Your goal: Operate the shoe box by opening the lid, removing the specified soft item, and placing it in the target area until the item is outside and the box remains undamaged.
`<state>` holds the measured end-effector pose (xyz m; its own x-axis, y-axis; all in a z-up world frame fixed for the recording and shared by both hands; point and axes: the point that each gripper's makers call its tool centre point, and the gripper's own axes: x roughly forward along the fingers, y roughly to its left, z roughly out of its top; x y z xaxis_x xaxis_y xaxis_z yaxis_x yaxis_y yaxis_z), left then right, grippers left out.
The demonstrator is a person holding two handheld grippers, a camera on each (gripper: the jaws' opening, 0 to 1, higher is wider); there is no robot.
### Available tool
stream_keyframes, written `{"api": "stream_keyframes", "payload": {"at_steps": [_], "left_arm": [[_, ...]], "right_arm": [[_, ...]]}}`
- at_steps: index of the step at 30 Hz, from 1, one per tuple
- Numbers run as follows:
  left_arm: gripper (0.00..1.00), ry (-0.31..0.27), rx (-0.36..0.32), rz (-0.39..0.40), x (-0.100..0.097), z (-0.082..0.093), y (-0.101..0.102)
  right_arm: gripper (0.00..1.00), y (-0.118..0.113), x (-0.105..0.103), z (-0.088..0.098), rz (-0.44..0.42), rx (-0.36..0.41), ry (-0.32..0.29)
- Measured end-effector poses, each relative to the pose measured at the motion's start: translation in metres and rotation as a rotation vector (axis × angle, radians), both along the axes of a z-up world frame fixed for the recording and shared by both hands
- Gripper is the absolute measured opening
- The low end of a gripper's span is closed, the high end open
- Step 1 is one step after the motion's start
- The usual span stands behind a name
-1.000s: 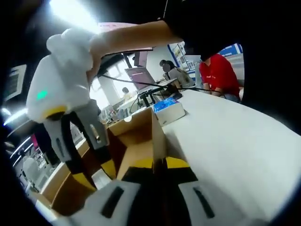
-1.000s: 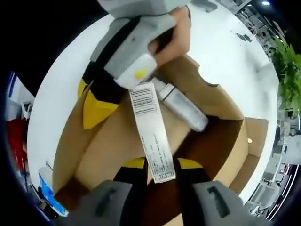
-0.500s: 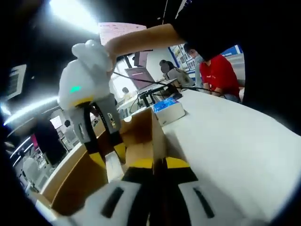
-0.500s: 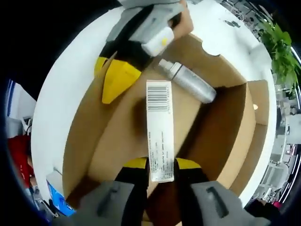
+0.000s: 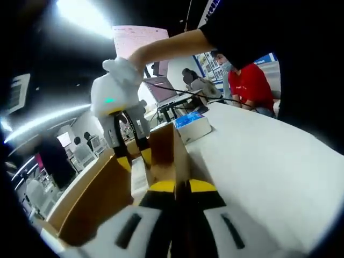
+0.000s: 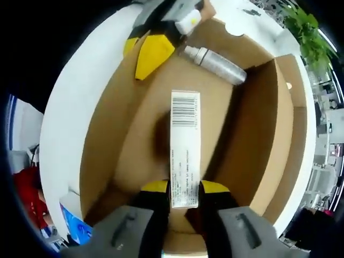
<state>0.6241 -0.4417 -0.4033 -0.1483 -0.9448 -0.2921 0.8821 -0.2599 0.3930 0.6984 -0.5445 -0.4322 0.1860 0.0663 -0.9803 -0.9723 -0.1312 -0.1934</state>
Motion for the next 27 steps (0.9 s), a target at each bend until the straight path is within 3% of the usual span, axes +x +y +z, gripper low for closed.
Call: {"api": "stream_keyframes", "payload": {"at_steps": [9, 12, 15, 20, 24, 27], "left_arm": [[0.06, 0.0, 0.0, 0.0, 0.0, 0.0, 0.0], [0.06, 0.0, 0.001, -0.001, 0.0, 0.0, 0.0], [0.06, 0.0, 0.001, -0.001, 0.0, 0.0, 0.0], [0.06, -0.001, 0.001, -0.002, 0.0, 0.0, -0.001], [0.06, -0.001, 0.0, -0.002, 0.0, 0.001, -0.001], [0.06, -0.001, 0.0, -0.002, 0.0, 0.001, -0.001]], "right_arm": [[0.2, -0.006, -0.006, 0.0, -0.025, -0.021, 0.004], [0.25, -0.005, -0.006, -0.001, -0.032, -0.026, 0.003], [0.33, 0.001, -0.006, 0.001, -0.055, -0.011, -0.002], [0.37, 0.017, -0.006, 0.001, -0.058, 0.021, 0.008], [0.43, 0.033, -0.01, -0.006, -0.051, 0.027, 0.03], [0.44, 0.032, -0.009, -0.012, -0.058, 0.03, 0.054]]}}
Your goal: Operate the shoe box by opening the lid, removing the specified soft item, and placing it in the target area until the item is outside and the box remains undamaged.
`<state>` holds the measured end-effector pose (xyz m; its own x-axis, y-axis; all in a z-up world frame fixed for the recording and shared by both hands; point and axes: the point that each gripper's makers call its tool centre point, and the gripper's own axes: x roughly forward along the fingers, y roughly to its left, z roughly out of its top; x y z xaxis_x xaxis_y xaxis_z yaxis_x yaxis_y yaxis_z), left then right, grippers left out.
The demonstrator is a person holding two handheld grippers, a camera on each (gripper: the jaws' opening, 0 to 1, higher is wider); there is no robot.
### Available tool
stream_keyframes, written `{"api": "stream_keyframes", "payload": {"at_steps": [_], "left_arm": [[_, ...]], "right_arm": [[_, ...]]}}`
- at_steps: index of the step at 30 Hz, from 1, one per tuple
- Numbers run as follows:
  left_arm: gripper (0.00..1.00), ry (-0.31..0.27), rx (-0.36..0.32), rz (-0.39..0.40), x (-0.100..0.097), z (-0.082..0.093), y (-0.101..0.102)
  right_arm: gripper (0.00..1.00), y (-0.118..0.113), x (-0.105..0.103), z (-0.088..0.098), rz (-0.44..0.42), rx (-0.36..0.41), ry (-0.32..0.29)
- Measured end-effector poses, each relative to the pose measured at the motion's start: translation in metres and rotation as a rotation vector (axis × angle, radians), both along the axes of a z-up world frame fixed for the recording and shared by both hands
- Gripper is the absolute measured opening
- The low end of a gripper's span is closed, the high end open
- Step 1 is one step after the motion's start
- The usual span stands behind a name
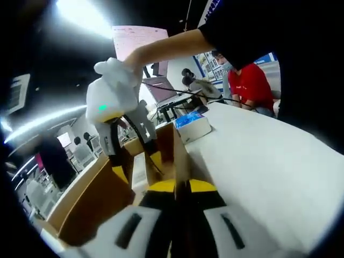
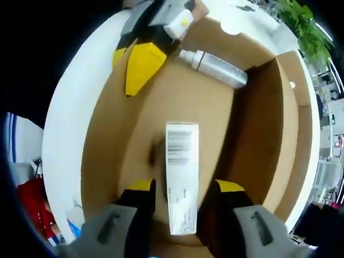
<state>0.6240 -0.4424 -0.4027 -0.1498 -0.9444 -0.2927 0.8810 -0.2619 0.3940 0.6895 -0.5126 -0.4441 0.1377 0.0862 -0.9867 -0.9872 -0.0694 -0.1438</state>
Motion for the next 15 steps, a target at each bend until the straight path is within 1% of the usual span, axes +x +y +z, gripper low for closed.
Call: {"api": "stream_keyframes", "payload": {"at_steps": [3, 9, 15], "left_arm": [[0.06, 0.0, 0.0, 0.0, 0.0, 0.0, 0.0], [0.06, 0.0, 0.0, 0.0, 0.0, 0.0, 0.0], [0.06, -0.002, -0.001, -0.001, 0.0, 0.0, -0.001]], "right_arm": [[0.47, 0.001, 0.001, -0.003, -0.001, -0.007, 0.005], [0.46, 0.004, 0.001, -0.01, 0.011, -0.02, 0.027], [0.4, 0.004, 0.0, -0.014, 0.019, -0.035, 0.04]]}}
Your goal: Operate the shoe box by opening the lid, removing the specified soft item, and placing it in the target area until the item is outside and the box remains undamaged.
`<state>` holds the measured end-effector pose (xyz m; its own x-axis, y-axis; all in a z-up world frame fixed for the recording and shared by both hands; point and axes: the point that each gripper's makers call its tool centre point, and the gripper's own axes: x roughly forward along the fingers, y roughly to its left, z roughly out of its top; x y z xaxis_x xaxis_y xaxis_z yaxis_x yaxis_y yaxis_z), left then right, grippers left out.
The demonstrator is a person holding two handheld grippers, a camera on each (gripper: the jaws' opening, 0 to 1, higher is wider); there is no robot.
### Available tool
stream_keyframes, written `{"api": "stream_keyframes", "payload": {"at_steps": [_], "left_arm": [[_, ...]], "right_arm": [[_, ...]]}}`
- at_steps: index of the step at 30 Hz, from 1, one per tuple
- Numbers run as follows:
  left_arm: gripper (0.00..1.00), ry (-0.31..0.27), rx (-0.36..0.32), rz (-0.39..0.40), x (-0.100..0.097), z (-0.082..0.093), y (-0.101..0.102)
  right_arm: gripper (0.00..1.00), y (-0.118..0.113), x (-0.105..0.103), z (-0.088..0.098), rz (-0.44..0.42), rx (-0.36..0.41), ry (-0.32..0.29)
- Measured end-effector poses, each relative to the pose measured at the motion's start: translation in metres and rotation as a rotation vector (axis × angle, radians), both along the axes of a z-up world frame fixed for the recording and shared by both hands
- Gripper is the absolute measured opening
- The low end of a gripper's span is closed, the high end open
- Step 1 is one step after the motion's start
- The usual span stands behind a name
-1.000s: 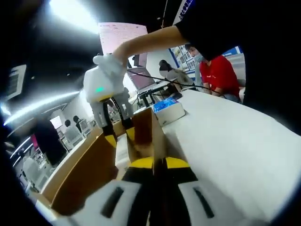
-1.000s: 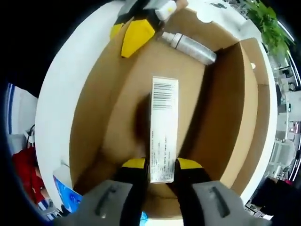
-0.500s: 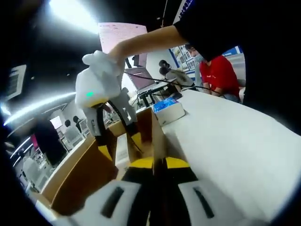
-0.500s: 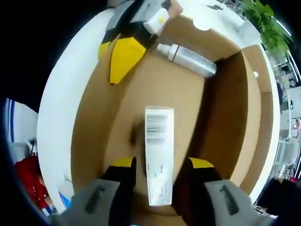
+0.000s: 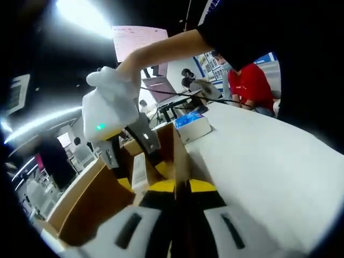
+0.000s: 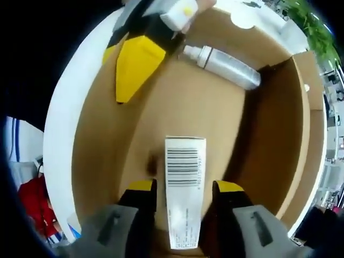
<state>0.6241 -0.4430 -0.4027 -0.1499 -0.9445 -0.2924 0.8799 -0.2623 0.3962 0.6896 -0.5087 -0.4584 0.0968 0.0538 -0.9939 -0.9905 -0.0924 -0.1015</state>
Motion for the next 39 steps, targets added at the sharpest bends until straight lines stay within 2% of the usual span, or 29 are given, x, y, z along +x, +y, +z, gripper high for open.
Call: {"api": "stream_keyframes", "payload": {"at_steps": [4, 11, 19, 26, 28, 39], "left_arm": [[0.06, 0.0, 0.0, 0.0, 0.0, -0.0001, 0.0001], [0.06, -0.001, 0.0, 0.0, 0.0002, -0.0002, 0.0003], [0.06, -0.002, -0.002, 0.0, 0.0006, -0.0002, 0.0001], [0.06, -0.009, -0.004, -0.003, -0.0001, -0.0004, -0.0001], [0.06, -0.011, -0.004, -0.004, -0.0001, -0.0006, -0.0001], [0.06, -0.011, -0.004, -0.004, -0.0005, -0.0009, 0.0008]], "right_arm": [[0.39, 0.0005, 0.001, -0.003, -0.003, -0.002, 0.003], [0.22, -0.0001, 0.0022, -0.0064, -0.003, -0.013, 0.01], [0.23, -0.0016, 0.0008, -0.0089, -0.025, -0.022, 0.021], [0.23, -0.0029, 0.0004, -0.0098, -0.106, -0.043, 0.017], [0.23, -0.0015, -0.0011, -0.0098, -0.061, -0.048, 0.007], [0.22, -0.0005, -0.001, -0.0086, -0.008, -0.041, -0.021]]}}
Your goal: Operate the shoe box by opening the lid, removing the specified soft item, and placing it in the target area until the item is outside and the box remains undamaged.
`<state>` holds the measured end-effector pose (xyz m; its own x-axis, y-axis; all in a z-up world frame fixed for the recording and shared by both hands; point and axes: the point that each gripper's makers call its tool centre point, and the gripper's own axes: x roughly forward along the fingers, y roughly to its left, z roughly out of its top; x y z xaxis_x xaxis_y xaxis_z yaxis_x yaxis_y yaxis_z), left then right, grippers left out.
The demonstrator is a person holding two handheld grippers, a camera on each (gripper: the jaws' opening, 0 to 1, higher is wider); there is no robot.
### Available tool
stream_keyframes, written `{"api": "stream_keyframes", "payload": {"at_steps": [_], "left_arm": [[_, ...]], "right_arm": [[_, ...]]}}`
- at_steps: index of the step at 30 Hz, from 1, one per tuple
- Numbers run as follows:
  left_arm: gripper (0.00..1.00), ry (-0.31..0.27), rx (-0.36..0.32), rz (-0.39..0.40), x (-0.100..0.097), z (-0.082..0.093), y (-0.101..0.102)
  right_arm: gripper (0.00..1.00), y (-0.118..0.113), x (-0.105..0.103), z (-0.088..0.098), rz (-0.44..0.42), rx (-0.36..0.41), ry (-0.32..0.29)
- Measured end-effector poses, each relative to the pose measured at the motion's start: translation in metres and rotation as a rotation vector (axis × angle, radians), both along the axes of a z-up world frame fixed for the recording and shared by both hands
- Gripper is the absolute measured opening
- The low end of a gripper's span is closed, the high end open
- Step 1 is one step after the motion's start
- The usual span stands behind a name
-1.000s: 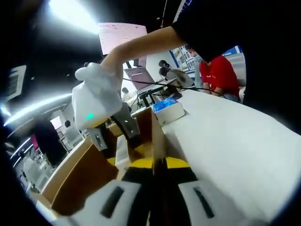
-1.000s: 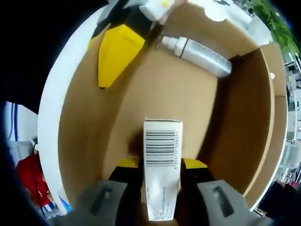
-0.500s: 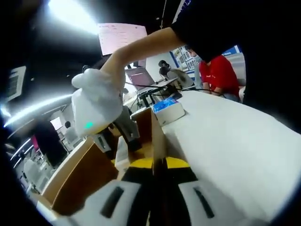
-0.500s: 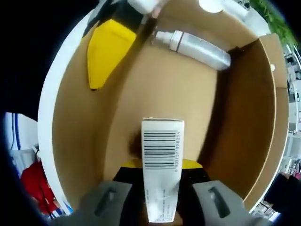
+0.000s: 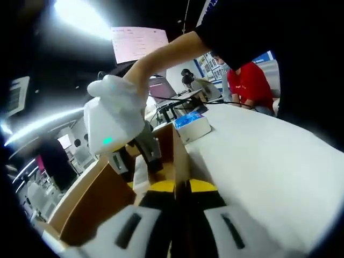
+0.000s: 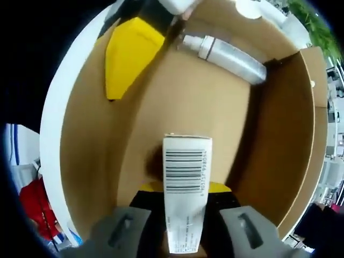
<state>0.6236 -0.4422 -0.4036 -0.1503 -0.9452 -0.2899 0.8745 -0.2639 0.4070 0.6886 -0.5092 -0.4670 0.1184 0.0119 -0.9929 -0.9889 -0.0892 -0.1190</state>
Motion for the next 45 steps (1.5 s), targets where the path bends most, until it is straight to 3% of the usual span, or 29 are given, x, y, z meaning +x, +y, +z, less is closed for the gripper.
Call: {"api": "stream_keyframes", "payload": {"at_steps": [5, 20, 45], "left_arm": [[0.06, 0.001, 0.001, -0.001, 0.0, 0.0, 0.0], [0.06, 0.002, 0.001, 0.0, 0.0, 0.001, -0.001], [0.06, 0.0, 0.0, 0.0, 0.001, 0.001, -0.001]], "right_arm": [[0.22, -0.002, 0.001, 0.003, 0.012, 0.005, -0.004], [0.22, -0.009, 0.003, 0.034, -0.01, 0.017, -0.045], [0.22, -0.032, -0.012, 0.064, -0.071, -0.004, -0.06]]}}
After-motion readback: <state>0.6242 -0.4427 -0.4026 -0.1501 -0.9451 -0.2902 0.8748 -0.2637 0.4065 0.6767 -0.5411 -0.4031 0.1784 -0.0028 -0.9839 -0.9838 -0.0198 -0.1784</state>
